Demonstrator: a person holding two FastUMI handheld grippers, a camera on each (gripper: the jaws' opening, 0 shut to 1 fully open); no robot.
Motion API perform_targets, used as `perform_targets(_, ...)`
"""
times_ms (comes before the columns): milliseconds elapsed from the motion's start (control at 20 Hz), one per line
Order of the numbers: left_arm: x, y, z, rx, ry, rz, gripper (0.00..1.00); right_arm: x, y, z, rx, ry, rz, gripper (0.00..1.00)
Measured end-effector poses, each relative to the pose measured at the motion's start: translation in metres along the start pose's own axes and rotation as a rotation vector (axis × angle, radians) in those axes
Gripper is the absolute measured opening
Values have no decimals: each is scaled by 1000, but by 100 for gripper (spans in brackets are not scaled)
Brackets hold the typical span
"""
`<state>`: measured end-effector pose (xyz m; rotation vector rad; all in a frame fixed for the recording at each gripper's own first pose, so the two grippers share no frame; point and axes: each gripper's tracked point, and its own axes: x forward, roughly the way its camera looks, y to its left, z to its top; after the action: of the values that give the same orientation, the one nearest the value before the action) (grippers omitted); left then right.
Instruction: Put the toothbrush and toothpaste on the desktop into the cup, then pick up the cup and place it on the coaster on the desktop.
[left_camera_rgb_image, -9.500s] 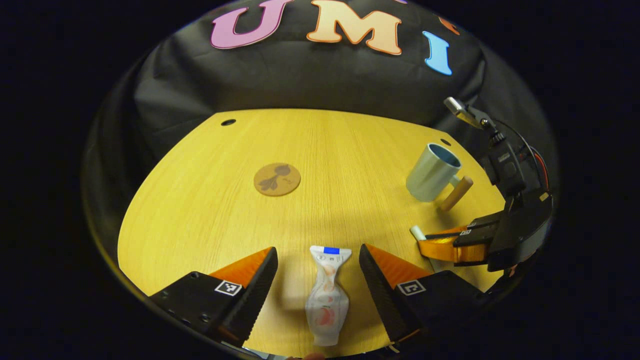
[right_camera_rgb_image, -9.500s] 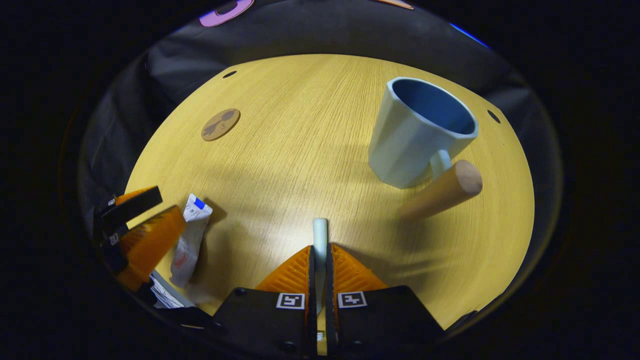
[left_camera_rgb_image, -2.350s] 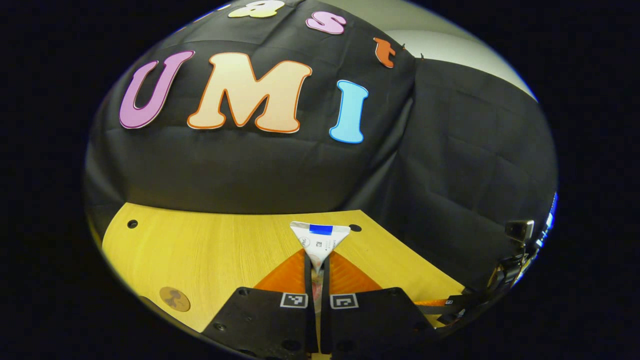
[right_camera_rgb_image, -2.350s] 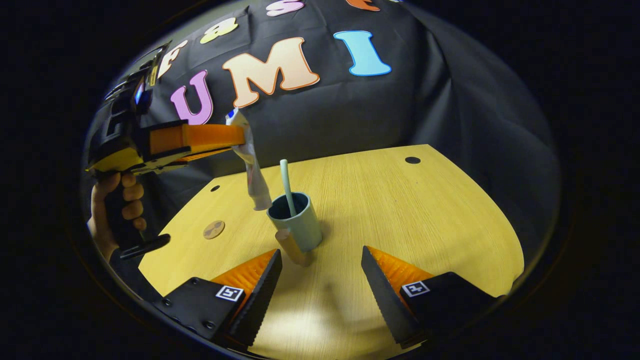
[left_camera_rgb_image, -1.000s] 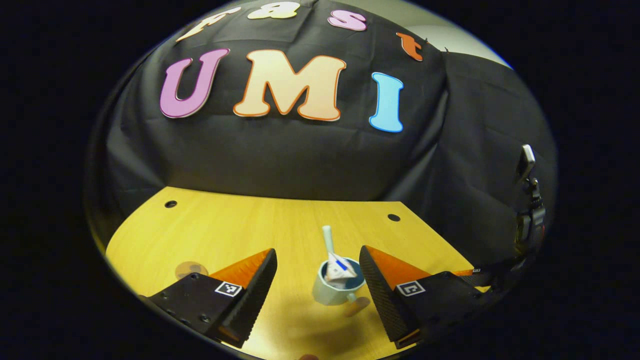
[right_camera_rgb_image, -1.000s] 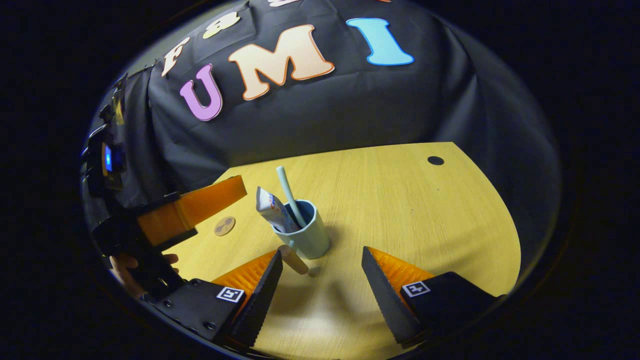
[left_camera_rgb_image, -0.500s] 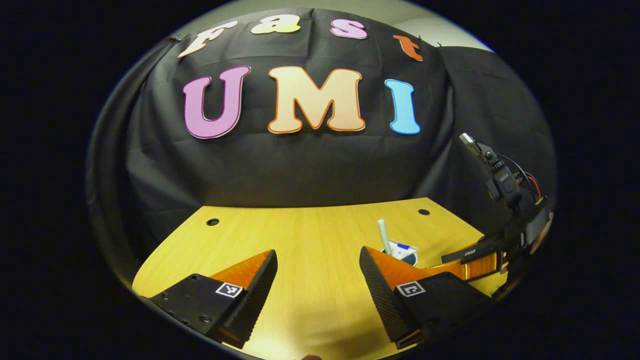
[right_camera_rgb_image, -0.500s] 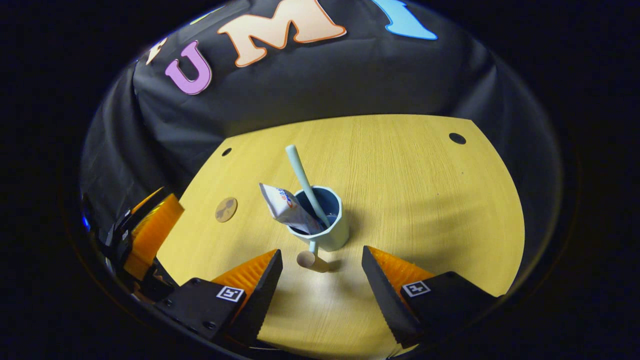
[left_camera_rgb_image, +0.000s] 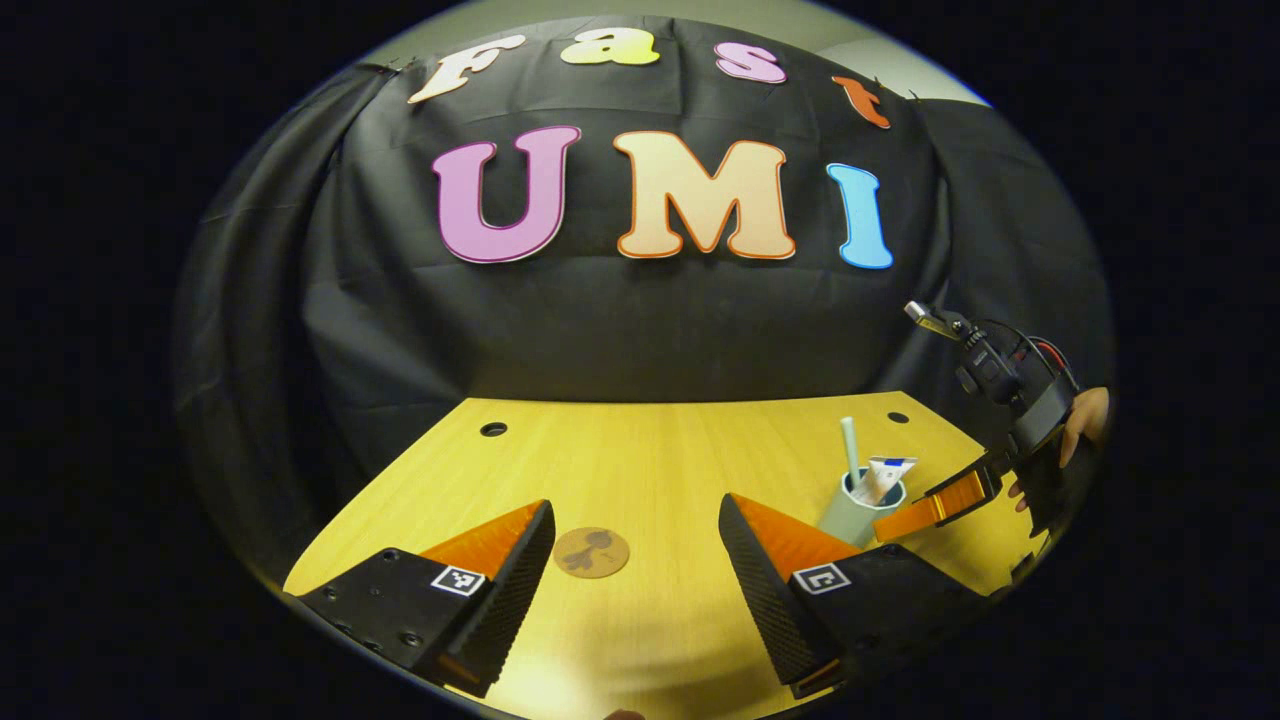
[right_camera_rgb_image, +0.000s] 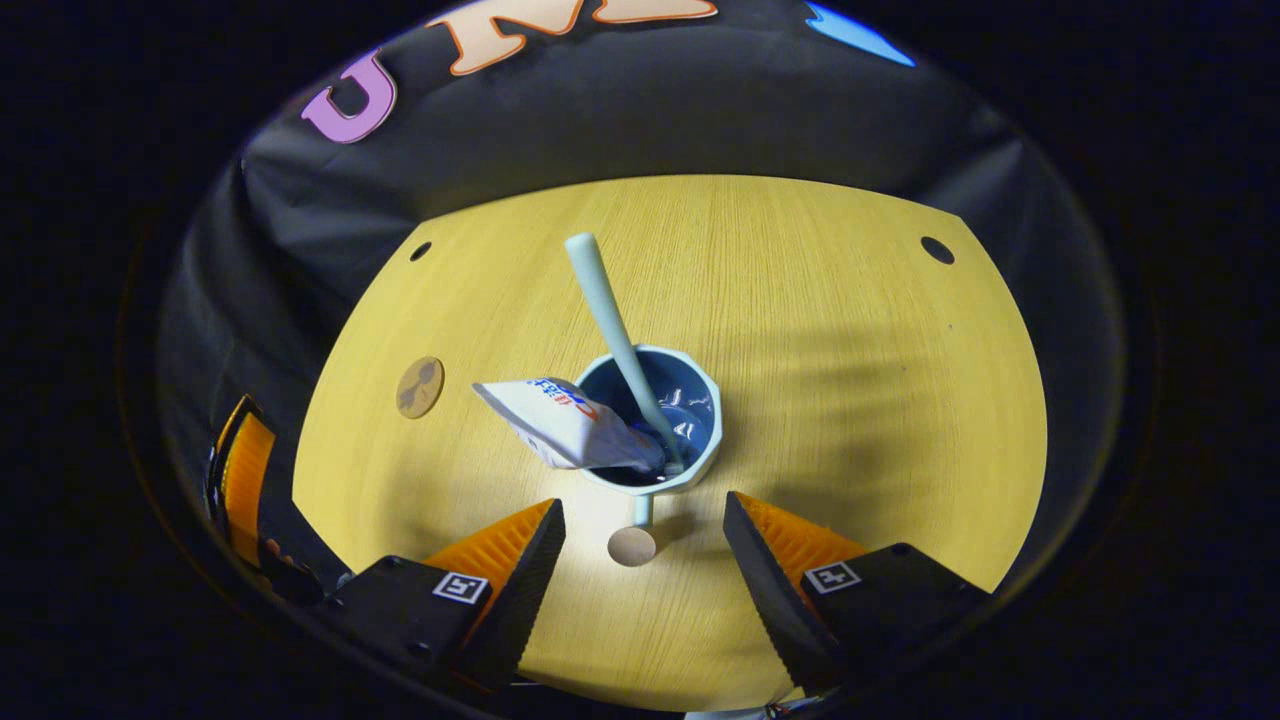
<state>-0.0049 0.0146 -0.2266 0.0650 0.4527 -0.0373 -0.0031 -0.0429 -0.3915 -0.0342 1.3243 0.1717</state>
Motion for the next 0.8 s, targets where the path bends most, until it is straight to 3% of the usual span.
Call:
perform_targets(50, -3, 7, -3, -4, 4, 10, 95, 5, 1, 0, -9, 15, -8, 99)
perform_targets(100, -6, 14, -5, -7, 7, 23, 95, 9, 3, -1, -19, 30, -14, 92)
perform_targets(150, -8, 20, -6, -10, 8, 33, 95, 12, 3, -2, -28, 42, -19, 98)
perform_targets(250, -12, 29, -9, -18, 13, 46, 95, 20, 2, -6, -40, 80, -39, 96)
perform_targets(300, -14, 32, -10, -20, 17, 48, 95, 22, 2, -6, -41, 94, -41, 88)
perform_targets(350, -18, 36, -11, -20, 18, 52, 95, 25, 2, -6, -39, 111, -46, 93)
perform_targets(500, -20, 43, -14, -21, 19, 60, 95, 30, -2, -4, -38, 132, -74, 84)
perform_targets(550, -21, 46, -15, -24, 23, 60, 95, 30, -5, -4, -42, 135, -81, 77)
perform_targets(650, -22, 50, -18, -32, 31, 60, 95, 31, -10, -5, -38, 144, -91, 73)
perform_targets(800, -21, 55, -18, -32, 30, 65, 95, 33, -12, -12, -30, 177, -86, 50)
